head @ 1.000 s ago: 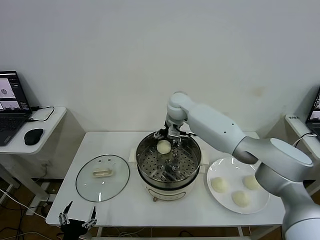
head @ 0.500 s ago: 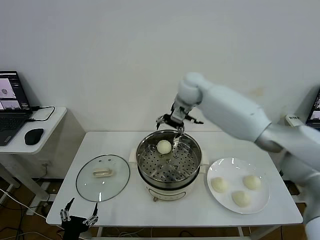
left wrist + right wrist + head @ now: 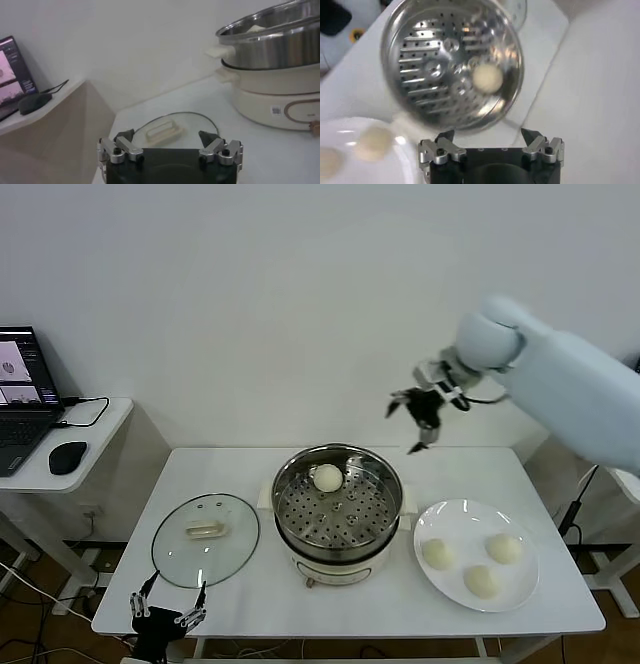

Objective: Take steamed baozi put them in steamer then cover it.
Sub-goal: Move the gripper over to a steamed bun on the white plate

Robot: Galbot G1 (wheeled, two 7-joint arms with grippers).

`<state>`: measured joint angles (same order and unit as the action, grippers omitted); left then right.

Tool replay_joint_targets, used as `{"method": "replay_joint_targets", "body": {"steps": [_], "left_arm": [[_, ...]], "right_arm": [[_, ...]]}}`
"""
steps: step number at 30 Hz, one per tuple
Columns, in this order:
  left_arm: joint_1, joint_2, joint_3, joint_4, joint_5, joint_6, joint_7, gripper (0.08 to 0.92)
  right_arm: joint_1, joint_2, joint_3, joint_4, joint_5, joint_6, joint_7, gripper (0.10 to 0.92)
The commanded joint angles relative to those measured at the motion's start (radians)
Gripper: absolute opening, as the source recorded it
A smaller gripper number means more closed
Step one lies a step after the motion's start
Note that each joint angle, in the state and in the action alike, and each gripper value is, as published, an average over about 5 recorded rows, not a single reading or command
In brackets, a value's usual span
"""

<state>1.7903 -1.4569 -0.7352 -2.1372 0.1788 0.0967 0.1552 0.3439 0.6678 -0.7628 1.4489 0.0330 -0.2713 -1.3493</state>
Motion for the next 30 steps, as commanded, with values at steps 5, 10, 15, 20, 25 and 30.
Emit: {"method": "replay_joint_targets", "body": {"steps": [5,10,15,20,25,30], "left_arm": [[0.012,-0.009,0.02,-0.006,0.008,0.005,0.003,0.823],[0.021,-0.016,0.03,-0.002,0.024,0.002,-0.001,0.823],[0.031,-0.019,0.03,-0.006,0.029,0.0,-0.002,0.823],[0.031,-0.019,0.023,0.004,0.029,0.0,-0.004,0.823],[0.027,-0.018,0.02,0.015,0.028,0.0,-0.004,0.823],[0.015,-0.016,0.018,0.035,0.027,0.0,-0.002,0.823]], "right_arm": [[-0.433,-0.251,0.241,0.151,-0.096,-0.206,-0.01,0.823],[-0.472,-0.208,0.228,0.115,-0.111,-0.192,0.005,0.823],[-0.494,-0.134,0.214,0.08,-0.149,-0.174,0.033,0.823],[-0.495,-0.051,0.196,0.032,-0.178,-0.163,0.059,0.822],[-0.5,0.003,0.185,-0.011,-0.225,-0.15,0.065,0.823],[-0.522,0.037,0.184,-0.042,-0.261,-0.14,0.063,0.822]]}}
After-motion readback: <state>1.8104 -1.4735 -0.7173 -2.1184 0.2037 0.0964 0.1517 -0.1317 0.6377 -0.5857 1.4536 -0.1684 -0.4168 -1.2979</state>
